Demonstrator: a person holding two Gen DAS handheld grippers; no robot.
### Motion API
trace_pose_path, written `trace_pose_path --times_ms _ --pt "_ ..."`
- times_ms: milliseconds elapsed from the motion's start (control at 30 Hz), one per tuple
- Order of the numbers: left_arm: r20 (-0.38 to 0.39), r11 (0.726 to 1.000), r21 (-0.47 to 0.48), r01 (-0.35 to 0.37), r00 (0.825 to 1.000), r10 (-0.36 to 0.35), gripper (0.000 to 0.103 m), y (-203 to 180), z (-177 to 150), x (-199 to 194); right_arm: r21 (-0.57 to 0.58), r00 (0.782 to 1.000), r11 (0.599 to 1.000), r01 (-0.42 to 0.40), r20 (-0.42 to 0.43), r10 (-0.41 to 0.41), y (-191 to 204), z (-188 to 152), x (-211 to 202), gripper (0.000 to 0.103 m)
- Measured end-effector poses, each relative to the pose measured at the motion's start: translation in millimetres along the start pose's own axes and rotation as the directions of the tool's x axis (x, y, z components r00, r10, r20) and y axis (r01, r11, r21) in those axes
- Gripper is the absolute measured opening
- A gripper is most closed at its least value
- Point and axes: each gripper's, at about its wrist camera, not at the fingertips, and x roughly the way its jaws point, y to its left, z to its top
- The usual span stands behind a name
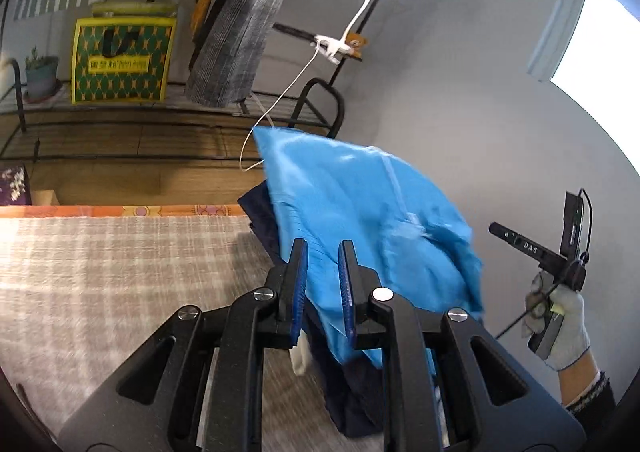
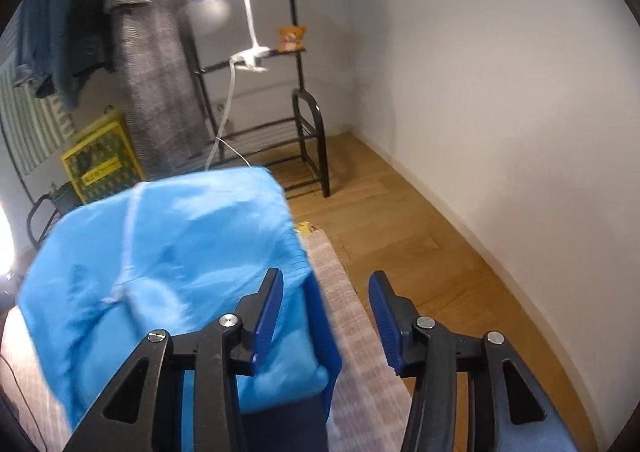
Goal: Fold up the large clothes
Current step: 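Lower the jacket onto the folded navy garment and open both tools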
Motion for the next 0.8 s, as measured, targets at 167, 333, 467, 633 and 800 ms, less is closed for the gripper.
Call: trace_pose_path --times_ms 167,333,467,633,800 --pt "0.028 0.998 0.066 -0.008 1.000 0.006 0.014 -36 0 -61 -0.026 0.998 0.999 -0.034 0.043 0.035 13 3 -68 0.048" --pt "0.102 0.989 0.143 -0.036 0.995 0.022 0.014 -78 5 -139 -0.051 0.993 0.997 -0.065 0.100 0.070 20 9 -154 0.048" --pt "0.166 0.980 0.190 -0.051 0.986 0.019 0.014 -110 1 -210 -0.064 0.983 0.994 -0.087 0.158 0.096 26 13 -231 0.048" --pt "0.220 0.968 0.243 -0.061 0.976 0.006 0.014 -136 -8 -276 -0.077 0.967 0.990 -0.117 0.218 0.131 38 11 -315 0.048" --pt "0.254 0.956 0.290 -0.052 0.967 -0.024 0.014 -155 -23 -336 -0.104 0.952 0.987 -0.122 0.268 0.146 59 -5 -385 0.048"
